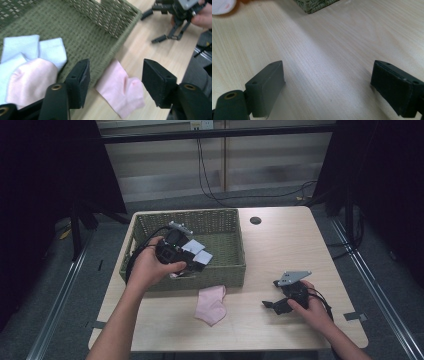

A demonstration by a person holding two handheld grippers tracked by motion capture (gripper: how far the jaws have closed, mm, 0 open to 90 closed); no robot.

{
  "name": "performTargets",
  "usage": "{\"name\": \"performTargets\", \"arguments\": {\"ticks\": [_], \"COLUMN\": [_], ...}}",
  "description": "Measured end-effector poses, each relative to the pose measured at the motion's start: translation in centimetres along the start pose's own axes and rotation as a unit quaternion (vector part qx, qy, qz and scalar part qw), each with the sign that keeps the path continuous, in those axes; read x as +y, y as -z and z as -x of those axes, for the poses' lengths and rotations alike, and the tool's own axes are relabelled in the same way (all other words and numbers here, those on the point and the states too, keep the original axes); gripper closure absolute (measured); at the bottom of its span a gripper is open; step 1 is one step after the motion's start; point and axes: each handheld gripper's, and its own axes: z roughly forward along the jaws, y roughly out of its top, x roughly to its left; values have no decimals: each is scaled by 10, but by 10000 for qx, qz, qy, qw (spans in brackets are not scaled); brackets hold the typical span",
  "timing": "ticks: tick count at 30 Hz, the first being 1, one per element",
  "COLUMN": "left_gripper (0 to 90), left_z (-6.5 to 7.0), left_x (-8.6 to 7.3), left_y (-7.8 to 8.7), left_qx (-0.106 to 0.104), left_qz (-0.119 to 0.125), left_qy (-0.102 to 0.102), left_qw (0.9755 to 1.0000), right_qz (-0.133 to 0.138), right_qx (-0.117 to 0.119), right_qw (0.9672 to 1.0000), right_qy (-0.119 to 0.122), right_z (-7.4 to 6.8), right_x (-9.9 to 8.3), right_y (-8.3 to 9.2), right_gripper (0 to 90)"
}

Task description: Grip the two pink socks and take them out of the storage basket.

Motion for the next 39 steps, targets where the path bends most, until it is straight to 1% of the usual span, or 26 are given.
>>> {"name": "performTargets", "arguments": {"ticks": [1, 2, 3, 4, 7, 10, 11, 13, 15, 17, 18, 19, 21, 22, 24, 29, 30, 33, 34, 35, 37, 38, 39], "left_gripper": [376, 373, 372, 370, 365, 346, 346, 347, 347, 346, 346, 346, 344, 343, 337, 329, 327, 325, 324, 323, 318, 318, 318], "left_z": [-2, -5, -8, -10, -16, -22, -24, -27, -31, -35, -37, -38, -42, -45, -49, -60, -61, -68, -70, -70, -72, -73, -74], "left_x": [1, 1, 2, 2, 3, 4, 4, 5, 5, 4, 3, 2, 1, 0, -3, -8, -8, -9, -9, -9, -9, -9, -8], "left_y": [1, 1, 2, 2, 3, 2, 1, 2, 3, 4, 6, 7, 9, 11, 11, 8, 6, 3, 3, 1, 0, 0, -1], "left_qx": [25, 35, 49, 51, 122, 132, 108, 147, 152, 179, 221, 260, 334, 371, 428, 471, 475, 509, 517, 552, 563, 581, 583], "left_qz": [-20, 31, 4, 121, 165, 252, 226, 271, 240, 262, 268, 348, 404, 338, 354, 222, 263, 216, 192, 237, 242, 227, 279], "left_qy": [-35, -7, -31, 84, 92, 233, 235, 315, 322, 359, 353, 449, 543, 478, 584, 554, 616, 656, 601, 649, 562, 543, 566], "left_qw": [10000, 10000, 10000, 9999, 9997, 9993, 9994, 9990, 9991, 9989, 9988, 9980, 9971, 9976, 9968, 9971, 9966, 9963, 9967, 9961, 9965, 9966, 9963], "right_qz": [0, -1, 0, 0, 1, 2, 0, 1, 1, 1, 1, 2, 2, 2, 2, 2, 2, 3, 5, 6, 6, 6, 7], "right_qx": [1, 2, 1, 1, 1, 2, 3, 2, 2, 2, 2, 1, 2, 2, 1, 0, -1, -11, -17, -19, -19, -20, -19], "right_qw": [10000, 10000, 10000, 10000, 10000, 10000, 10000, 10000, 10000, 10000, 10000, 10000, 10000, 10000, 10000, 10000, 10000, 10000, 10000, 10000, 10000, 10000, 10000], "right_qy": [2, 2, 1, 1, 2, 1, 0, 0, -1, -1, 0, 0, 0, 0, 0, -1, -1, -14, -14, -17, -17, -17, -20], "right_z": [0, 0, 0, 0, 0, 0, 0, 0, 0, 0, 0, 0, 0, 0, 0, 0, 0, 0, 0, 0, 0, 0, 0], "right_x": [0, 0, 0, 0, 0, 0, 0, 0, 0, 0, 0, 0, 0, 0, 0, 0, 0, 0, 0, 0, 0, 0, 0], "right_y": [0, 0, 0, 0, 0, 0, 0, 0, 0, 0, 0, 0, 0, 0, 0, 0, 0, 0, 0, 0, 0, 0, 0], "right_gripper": [107, 107, 107, 107, 107, 107, 107, 107, 107, 107, 107, 107, 107, 107, 107, 107, 107, 107, 107, 107, 107, 107, 107]}}
